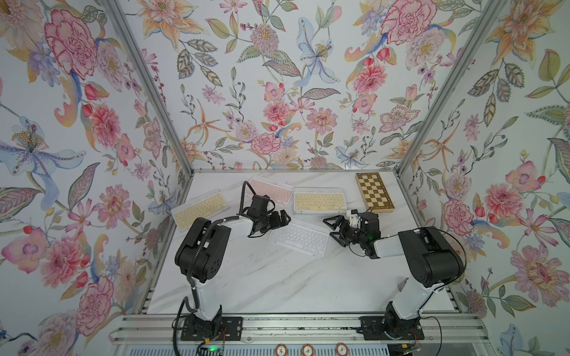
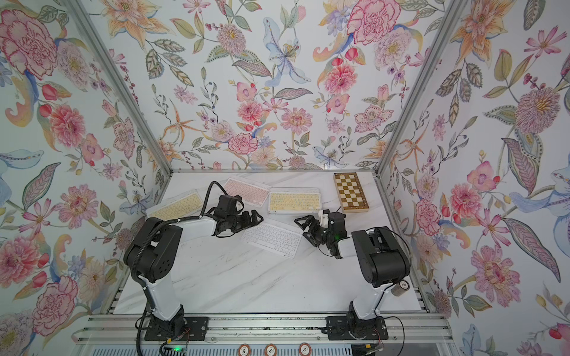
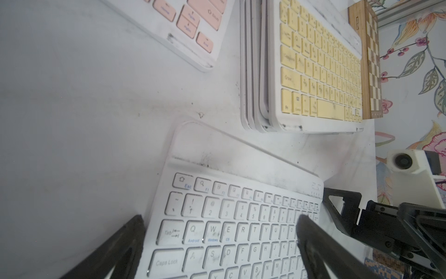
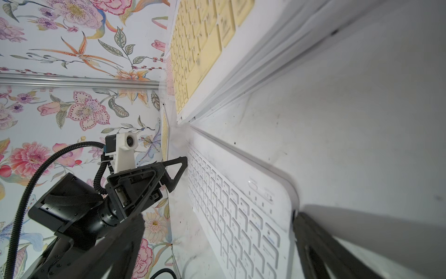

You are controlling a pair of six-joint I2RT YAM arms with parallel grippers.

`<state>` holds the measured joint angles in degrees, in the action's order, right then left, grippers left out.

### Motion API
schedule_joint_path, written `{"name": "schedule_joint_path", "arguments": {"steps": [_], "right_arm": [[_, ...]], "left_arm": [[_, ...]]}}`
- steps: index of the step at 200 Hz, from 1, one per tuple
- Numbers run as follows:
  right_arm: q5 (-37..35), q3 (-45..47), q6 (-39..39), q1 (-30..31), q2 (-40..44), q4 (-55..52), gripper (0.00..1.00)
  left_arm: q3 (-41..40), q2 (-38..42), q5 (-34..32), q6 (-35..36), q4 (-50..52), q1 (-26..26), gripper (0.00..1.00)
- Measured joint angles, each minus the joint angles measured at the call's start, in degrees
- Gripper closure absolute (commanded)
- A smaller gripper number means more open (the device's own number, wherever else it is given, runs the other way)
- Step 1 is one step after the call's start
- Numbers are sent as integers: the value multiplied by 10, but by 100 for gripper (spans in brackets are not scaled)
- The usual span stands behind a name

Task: Stack the numeric keypads
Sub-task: Pick up the numeric keypad from the center of the board.

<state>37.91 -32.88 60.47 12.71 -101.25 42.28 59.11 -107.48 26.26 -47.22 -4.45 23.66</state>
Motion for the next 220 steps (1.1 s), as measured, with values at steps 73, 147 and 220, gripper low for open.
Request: {"name": "schedule_joint_path", "arguments": {"steps": [73,147,220], "right_arm": [[-9,0,0,-6,-10,26,1],[-9,0,14,-8,-28,63,1],[-29,9,46,7,-30,95,1]], "left_arm": [[-2,0,5,0,-4,0,1],[-2,-1,6,-2,-7,0,1],[-13,-1,5,-4,-30,0,1]]}}
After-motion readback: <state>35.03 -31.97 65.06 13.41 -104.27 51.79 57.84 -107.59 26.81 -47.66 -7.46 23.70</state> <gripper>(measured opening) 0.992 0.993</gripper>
